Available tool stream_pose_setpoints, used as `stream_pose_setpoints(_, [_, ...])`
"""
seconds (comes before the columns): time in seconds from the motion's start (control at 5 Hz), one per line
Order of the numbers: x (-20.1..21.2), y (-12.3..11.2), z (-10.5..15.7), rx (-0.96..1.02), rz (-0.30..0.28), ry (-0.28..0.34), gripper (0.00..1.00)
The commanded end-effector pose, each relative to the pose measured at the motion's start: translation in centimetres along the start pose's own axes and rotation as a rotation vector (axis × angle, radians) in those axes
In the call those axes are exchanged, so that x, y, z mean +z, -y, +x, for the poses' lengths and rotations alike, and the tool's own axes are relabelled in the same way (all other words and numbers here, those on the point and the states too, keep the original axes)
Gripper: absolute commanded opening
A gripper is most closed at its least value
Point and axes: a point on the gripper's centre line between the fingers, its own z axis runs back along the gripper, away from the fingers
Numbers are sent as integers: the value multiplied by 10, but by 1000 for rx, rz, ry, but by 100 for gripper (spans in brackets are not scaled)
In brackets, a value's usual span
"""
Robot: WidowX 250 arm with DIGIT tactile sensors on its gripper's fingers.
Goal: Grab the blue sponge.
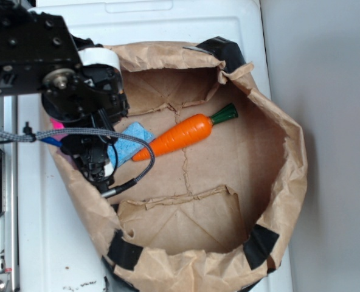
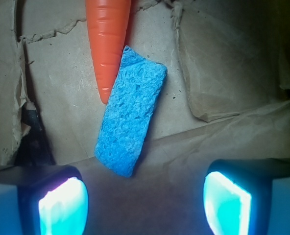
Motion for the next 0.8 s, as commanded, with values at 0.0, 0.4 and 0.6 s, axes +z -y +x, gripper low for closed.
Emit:
stream_pose_setpoints(0.0, [4, -8, -3, 21, -3, 77, 100])
stream_pose_setpoints(0.4, [0, -2, -8, 2, 39, 108, 100])
stream_pose_setpoints(0.6, [1, -2, -3, 28, 55, 84, 100])
